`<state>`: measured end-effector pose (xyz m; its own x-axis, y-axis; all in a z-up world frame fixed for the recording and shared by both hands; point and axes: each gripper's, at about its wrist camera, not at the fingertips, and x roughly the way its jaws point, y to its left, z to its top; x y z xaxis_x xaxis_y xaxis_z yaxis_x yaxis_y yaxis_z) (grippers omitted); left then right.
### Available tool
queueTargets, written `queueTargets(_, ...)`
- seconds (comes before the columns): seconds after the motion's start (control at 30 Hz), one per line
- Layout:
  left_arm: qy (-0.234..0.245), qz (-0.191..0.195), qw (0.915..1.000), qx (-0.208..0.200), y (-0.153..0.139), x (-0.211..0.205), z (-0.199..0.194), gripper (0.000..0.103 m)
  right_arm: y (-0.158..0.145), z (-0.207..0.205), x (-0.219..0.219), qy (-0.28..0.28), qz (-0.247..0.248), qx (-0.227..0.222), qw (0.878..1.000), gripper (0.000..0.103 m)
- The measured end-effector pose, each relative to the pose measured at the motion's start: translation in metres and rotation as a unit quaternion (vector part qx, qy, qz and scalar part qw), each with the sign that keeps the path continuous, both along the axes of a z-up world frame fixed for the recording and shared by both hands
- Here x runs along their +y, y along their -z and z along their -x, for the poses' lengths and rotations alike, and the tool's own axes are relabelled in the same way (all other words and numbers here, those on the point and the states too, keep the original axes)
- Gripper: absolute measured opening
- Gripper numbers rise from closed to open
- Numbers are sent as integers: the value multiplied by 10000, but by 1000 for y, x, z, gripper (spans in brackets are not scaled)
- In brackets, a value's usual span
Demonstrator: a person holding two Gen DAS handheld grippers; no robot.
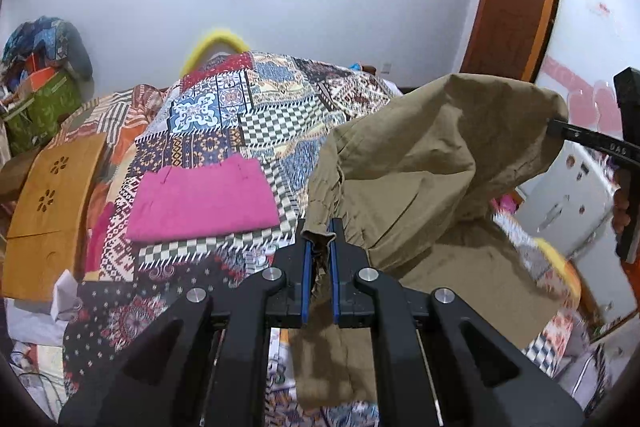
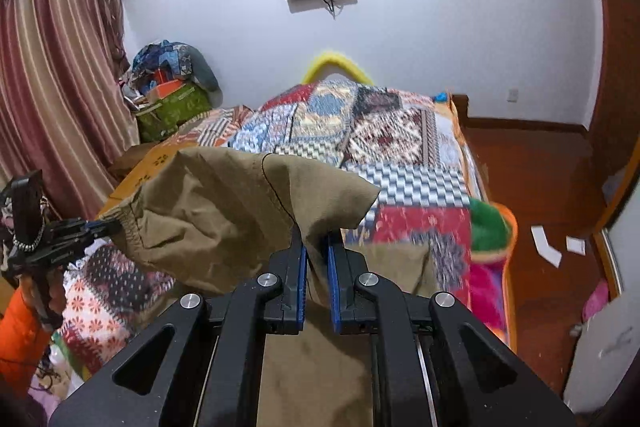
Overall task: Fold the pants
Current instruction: 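Lift the pants with both grippers and lay them flat on the quilt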
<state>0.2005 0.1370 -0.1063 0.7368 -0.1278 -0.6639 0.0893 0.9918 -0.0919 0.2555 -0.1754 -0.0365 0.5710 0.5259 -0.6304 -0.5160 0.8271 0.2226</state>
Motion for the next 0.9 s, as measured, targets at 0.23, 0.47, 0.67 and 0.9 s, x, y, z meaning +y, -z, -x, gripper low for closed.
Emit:
queueTargets(0.23,33,28,9997,254,24,-9,31,7,29,37,-20,121,37,398,9991,8)
queueTargets(0.47,64,-133,9989,438,48,-16,53,7,63,69,-27,99,292,759,9966,8)
queueTargets(0.67,38,-135,9976,673,73,-16,67,9,92,89,-35,145,374,1050,9937,8)
queueTargets(0.9,-49,-133,9945,1034,102,-12,76,9,120,106,-43,189,628,1362,9885,8)
